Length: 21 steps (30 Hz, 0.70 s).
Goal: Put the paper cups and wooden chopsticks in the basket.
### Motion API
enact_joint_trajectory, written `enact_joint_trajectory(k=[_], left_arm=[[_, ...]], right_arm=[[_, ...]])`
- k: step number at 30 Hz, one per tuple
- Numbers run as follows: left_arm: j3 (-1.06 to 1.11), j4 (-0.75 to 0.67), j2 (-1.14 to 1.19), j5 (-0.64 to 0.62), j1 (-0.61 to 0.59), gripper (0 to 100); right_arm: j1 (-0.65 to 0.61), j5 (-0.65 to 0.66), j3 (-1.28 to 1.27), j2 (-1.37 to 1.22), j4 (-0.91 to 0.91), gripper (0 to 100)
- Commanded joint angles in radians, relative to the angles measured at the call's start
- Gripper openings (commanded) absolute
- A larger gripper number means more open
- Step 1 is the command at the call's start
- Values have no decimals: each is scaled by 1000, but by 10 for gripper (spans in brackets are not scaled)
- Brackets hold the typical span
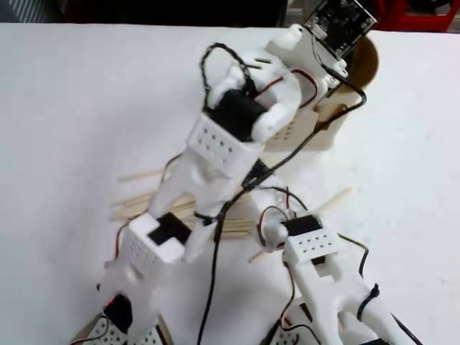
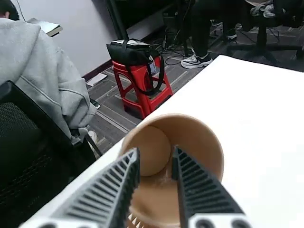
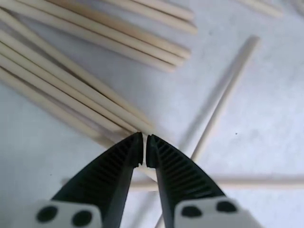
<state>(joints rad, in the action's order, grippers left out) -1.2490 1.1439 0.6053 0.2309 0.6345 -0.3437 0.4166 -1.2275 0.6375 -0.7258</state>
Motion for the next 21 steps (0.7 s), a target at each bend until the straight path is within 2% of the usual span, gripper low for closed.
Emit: enact_joint_trajectory(k=[1,5,11,13,21], left_arm=[[-21,-180,56,-8,-27,131],[-21,-325,102,-8,-53,131],[-21,-448,111,0,-45,79],[-21,-485,117,41,-42,69],[-14,-493,182,103,-12,68]], right_arm=[[-7,9,8,19,10,28],[-7,9,8,19,10,28],[-7,9,8,19,10,28],[-7,9,8,19,10,28],[-7,9,8,19,10,28]])
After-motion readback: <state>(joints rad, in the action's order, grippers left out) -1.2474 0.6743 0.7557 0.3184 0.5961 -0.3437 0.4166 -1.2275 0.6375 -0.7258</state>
